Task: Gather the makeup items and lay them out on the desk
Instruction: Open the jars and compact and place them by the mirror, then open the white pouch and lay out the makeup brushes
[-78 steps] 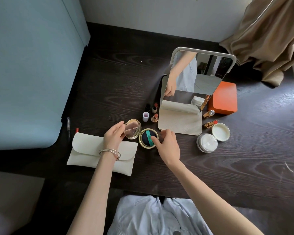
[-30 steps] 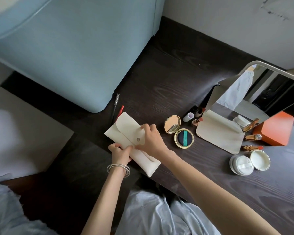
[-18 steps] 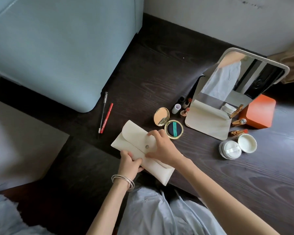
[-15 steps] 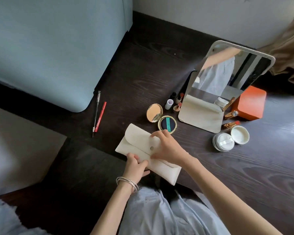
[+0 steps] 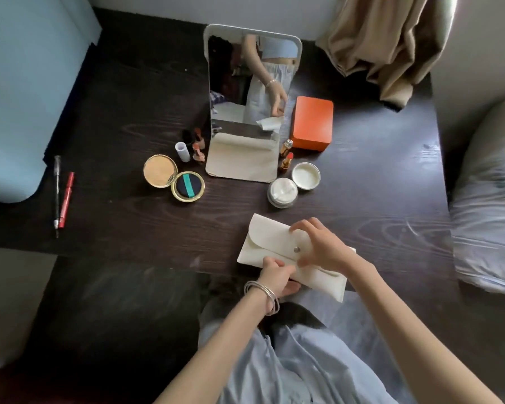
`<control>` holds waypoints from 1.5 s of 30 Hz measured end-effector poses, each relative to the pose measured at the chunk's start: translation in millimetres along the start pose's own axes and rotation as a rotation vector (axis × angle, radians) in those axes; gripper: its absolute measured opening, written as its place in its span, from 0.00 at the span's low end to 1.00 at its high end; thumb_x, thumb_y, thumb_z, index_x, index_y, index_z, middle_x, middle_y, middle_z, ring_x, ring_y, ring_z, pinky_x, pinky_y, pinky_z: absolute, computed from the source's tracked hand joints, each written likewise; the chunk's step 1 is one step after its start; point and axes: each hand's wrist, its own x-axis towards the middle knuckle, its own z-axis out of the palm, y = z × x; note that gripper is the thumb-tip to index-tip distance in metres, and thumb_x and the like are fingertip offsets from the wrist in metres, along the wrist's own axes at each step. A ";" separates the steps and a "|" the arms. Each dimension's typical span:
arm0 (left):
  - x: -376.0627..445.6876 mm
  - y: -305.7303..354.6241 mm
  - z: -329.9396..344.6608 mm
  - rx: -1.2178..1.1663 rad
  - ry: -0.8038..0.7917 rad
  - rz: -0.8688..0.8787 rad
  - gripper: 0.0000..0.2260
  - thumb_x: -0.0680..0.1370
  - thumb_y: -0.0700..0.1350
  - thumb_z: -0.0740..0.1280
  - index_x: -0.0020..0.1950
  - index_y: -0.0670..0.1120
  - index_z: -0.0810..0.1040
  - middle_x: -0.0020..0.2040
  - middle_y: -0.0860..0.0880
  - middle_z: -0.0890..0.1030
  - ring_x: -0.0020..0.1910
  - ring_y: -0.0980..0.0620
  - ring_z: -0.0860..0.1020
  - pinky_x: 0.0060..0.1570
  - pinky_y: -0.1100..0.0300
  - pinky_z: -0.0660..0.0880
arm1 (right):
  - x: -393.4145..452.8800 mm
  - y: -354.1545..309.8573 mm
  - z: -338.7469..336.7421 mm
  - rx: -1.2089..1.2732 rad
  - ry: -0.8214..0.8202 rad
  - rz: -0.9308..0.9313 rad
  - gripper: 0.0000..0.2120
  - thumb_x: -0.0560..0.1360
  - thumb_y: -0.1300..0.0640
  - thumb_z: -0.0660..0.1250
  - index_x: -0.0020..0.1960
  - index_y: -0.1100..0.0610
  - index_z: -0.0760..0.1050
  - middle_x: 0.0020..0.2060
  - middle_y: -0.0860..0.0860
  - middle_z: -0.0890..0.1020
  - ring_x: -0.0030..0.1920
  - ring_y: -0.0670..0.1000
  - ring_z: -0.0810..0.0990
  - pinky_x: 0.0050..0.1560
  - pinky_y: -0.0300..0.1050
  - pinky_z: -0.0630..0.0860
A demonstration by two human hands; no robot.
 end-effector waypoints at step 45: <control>-12.5 177.1 -402.3 0.625 0.935 0.309 0.18 0.73 0.42 0.70 0.61 0.40 0.72 0.63 0.39 0.72 0.59 0.40 0.74 0.57 0.51 0.70 | 181.7 -366.7 115.1 0.397 -0.094 -0.089 0.15 0.77 0.61 0.64 0.63 0.60 0.73 0.56 0.56 0.80 0.55 0.53 0.79 0.52 0.38 0.71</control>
